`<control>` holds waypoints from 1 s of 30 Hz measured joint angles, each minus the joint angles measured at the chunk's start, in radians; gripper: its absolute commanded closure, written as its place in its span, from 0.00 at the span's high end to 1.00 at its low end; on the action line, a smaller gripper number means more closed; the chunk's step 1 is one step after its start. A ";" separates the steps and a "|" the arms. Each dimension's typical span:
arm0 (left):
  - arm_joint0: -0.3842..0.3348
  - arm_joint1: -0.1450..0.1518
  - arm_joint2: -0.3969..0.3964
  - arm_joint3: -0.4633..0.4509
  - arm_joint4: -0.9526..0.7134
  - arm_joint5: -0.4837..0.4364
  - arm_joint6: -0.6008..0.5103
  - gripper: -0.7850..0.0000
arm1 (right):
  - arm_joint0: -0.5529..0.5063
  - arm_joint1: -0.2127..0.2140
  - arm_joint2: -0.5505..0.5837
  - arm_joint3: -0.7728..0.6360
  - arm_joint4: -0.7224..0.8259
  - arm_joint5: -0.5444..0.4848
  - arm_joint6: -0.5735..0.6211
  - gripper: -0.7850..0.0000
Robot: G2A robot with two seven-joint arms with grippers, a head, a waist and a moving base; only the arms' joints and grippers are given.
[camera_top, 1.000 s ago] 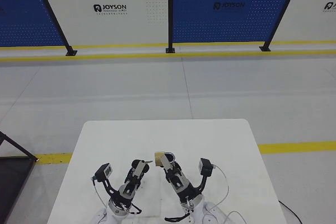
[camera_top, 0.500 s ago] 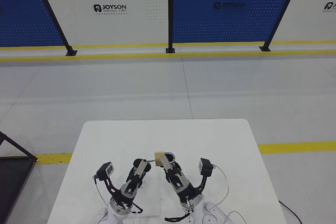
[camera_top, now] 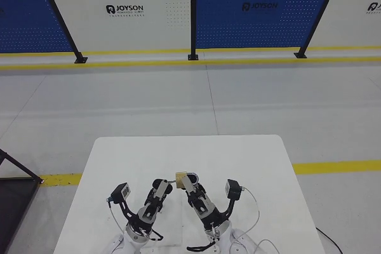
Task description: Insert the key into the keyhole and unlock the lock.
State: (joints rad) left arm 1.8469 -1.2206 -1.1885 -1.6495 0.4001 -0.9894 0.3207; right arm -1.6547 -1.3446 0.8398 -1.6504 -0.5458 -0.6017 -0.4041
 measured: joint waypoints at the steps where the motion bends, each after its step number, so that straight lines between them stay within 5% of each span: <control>1: 0.000 -0.001 -0.001 0.000 0.001 0.000 0.000 0.00 | 0.000 0.000 0.000 -0.003 0.002 0.005 0.006 0.00; 22: 0.004 -0.011 -0.014 0.000 0.007 -0.002 0.000 0.00 | 0.009 -0.004 0.001 -0.010 -0.006 0.015 0.068 0.00; 23: 0.004 -0.012 -0.015 -0.001 0.010 -0.001 -0.002 0.07 | 0.009 -0.004 0.001 -0.010 -0.006 0.016 0.069 0.00; 24: 0.004 -0.012 -0.016 -0.002 0.014 0.001 -0.003 0.33 | 0.009 -0.005 0.001 -0.010 -0.006 0.016 0.070 0.00; 25: 0.005 -0.012 -0.017 -0.003 0.018 0.003 -0.003 0.45 | 0.010 -0.005 0.001 -0.010 -0.006 0.016 0.071 0.00; 26: 0.006 -0.013 -0.017 -0.004 0.022 0.004 -0.003 0.69 | 0.010 -0.005 0.001 -0.010 -0.005 0.016 0.072 0.00; 27: 0.006 -0.014 -0.017 -0.004 0.023 0.005 -0.003 0.75 | 0.010 -0.005 0.002 -0.010 -0.005 0.017 0.072 0.00; 30: 0.007 -0.015 -0.017 -0.005 0.024 0.007 -0.005 0.63 | 0.010 -0.006 0.002 -0.010 -0.005 0.017 0.073 0.00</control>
State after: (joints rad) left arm 1.8538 -1.2356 -1.2053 -1.6544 0.4240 -0.9822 0.3153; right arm -1.6449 -1.3507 0.8419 -1.6600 -0.5506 -0.5849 -0.3310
